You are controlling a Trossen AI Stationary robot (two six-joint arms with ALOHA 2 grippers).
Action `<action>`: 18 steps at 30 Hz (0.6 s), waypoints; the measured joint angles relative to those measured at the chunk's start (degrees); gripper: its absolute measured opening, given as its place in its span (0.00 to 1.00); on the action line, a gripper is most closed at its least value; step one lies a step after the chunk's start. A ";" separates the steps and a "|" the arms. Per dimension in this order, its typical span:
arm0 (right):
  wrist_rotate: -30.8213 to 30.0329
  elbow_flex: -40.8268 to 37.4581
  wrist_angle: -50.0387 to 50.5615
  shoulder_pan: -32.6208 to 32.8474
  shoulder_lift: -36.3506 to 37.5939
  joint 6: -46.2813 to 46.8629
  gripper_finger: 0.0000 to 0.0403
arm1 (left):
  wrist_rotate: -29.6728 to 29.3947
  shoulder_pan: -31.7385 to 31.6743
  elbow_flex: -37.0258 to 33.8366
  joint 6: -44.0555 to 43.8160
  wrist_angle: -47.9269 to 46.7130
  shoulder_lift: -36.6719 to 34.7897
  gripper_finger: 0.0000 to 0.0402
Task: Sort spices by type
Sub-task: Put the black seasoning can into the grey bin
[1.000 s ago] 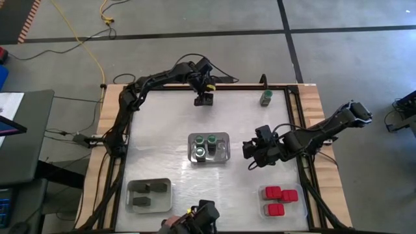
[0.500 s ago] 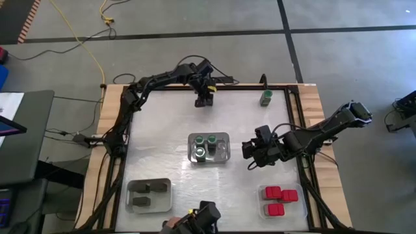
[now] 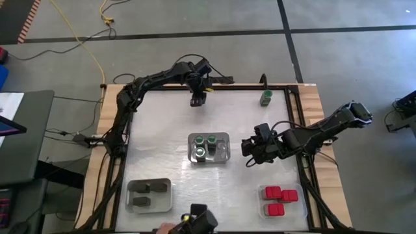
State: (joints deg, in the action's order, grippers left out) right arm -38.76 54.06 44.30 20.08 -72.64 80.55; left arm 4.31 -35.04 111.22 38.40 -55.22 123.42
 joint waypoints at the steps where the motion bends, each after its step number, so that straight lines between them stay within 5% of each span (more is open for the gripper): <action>1: -0.01 0.00 0.06 -0.04 0.00 -0.07 0.66 | -0.64 0.39 0.00 -0.82 -1.38 -1.27 0.30; 11: 0.24 0.00 0.23 0.06 0.00 -6.33 0.66 | -1.85 7.25 0.01 -19.59 -11.43 -20.26 0.30; 18: 5.64 0.00 0.00 0.07 0.00 -13.52 0.66 | -9.22 20.81 0.02 -34.85 -20.50 -33.26 0.30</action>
State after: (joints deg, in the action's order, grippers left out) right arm -33.12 54.06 44.30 20.15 -72.64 67.04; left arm -4.91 -14.23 111.24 3.55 -75.73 90.16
